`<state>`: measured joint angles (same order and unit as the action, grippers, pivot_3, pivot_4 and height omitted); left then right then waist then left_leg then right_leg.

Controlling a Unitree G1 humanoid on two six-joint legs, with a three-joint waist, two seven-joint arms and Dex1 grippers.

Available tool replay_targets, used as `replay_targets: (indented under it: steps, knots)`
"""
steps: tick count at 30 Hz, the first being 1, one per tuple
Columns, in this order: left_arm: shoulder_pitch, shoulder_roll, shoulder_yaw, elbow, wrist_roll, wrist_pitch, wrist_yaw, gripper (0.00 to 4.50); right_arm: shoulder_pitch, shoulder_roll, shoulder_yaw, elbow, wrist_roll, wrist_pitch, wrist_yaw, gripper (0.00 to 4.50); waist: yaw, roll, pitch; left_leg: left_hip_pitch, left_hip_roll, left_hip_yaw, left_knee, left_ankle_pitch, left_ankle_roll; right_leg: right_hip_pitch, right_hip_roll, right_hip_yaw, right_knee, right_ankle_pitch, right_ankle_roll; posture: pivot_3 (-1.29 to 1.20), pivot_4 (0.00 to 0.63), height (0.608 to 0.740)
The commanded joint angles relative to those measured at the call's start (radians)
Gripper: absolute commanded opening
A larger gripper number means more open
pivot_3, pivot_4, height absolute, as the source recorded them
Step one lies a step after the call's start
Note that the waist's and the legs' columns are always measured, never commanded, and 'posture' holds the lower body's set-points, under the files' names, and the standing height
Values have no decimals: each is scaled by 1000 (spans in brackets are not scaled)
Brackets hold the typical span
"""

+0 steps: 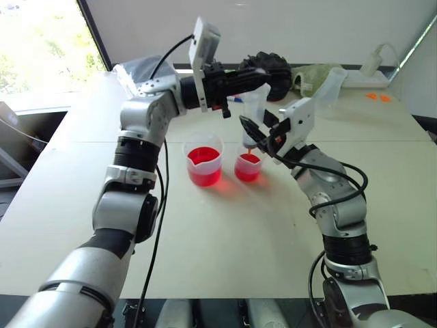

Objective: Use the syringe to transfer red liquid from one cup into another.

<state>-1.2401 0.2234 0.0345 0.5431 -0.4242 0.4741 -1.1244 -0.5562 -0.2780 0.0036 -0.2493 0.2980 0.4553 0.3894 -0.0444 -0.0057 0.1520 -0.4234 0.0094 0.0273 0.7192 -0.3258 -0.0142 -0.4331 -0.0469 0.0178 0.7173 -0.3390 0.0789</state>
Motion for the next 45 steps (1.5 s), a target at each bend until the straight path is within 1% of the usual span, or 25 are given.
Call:
replay_targets:
  steps: [1, 20, 22, 23, 24, 26, 27, 40, 45]
  knots:
    - [18, -15, -39, -22, 3, 24, -16, 40, -30, -9, -49, -72, 12, -20, -20, 1376, 0, 0, 0, 0, 0, 0, 0, 0, 0, 0, 0, 0, 0, 0, 0, 0, 150, 711]
    - [5, -20, -29, -7, -4, 24, -14, 40, -24, -26, -44, -78, 22, -18, -15, 1376, 0, 0, 0, 0, 0, 0, 0, 0, 0, 0, 0, 0, 0, 0, 0, 0, 150, 711]
    - [3, -21, -25, -4, -9, 27, -13, 890, -25, -27, -43, -78, 21, -20, -14, 1376, 0, 0, 0, 0, 0, 0, 0, 0, 0, 0, 0, 0, 0, 0, 0, 0, 150, 711]
    - [3, -22, -22, -6, -13, 30, -14, 1118, -24, -27, -42, -79, 21, -20, -14, 1376, 1, 0, 0, 0, 0, 0, 0, 0, 0, 0, 0, 0, 0, 0, 0, 0, 150, 711]
    - [3, -21, -22, -8, -9, 27, -9, 1504, -22, -29, -40, -82, 20, -21, -13, 1376, 1, 0, 0, 0, 0, 0, 0, 0, 0, 0, 0, 0, 0, 0, 0, 0, 150, 711]
    - [4, -21, -23, -10, -4, 21, -4, 2443, -21, -31, -37, -84, 21, -22, -13, 1376, 0, 0, 0, 0, 0, 0, 0, 0, 0, 0, 0, 0, 0, 0, 0, 0, 150, 711]
    - [4, -21, -22, -11, -5, 19, -5, 2798, -21, -31, -35, -85, 22, -22, -14, 1376, 0, 0, 0, 0, 0, 0, 0, 0, 0, 0, 0, 0, 0, 0, 0, 0, 150, 711]
    - [-3, -22, -5, 0, -16, 11, 9, 2798, -18, -22, -31, -93, 31, -19, -12, 1376, 0, 0, 0, 0, 0, 0, 0, 0, 0, 0, 0, 0, 0, 0, 0, 0, 150, 711]
    - [-15, -19, 4, 29, -12, -17, 25, 2798, -16, -18, -33, -100, 39, -19, -11, 1376, 0, 0, 0, 0, 0, 0, 0, 0, 0, 0, 0, 0, 0, 0, 0, 0, 150, 711]
